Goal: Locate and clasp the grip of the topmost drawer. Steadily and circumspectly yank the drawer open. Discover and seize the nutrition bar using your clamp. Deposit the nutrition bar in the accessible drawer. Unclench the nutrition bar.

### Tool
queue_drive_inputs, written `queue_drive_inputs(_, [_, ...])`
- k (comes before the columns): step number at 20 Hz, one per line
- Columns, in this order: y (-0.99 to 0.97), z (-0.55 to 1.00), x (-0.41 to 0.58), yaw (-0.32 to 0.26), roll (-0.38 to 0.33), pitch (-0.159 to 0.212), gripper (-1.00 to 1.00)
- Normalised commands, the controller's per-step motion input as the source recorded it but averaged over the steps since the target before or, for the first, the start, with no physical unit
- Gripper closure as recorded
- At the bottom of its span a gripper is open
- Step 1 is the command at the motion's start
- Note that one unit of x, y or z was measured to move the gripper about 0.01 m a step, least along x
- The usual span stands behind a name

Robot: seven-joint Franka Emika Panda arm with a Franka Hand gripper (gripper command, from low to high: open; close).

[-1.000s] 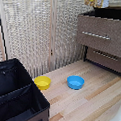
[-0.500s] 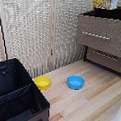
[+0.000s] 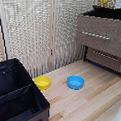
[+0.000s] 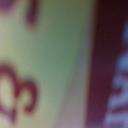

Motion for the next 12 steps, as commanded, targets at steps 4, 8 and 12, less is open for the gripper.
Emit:
queue_drive_inputs(4, [-0.4,0.05,0.05,0.052,0.011,0.031,-1.0])
queue_drive_inputs(8, [-0.01,0.1,0.129,-0.002,-0.003,0.048,-1.0])
queue_drive_inputs(12, [-0.01,0.29,0.127,-0.056,0.0,0.023,-1.0])
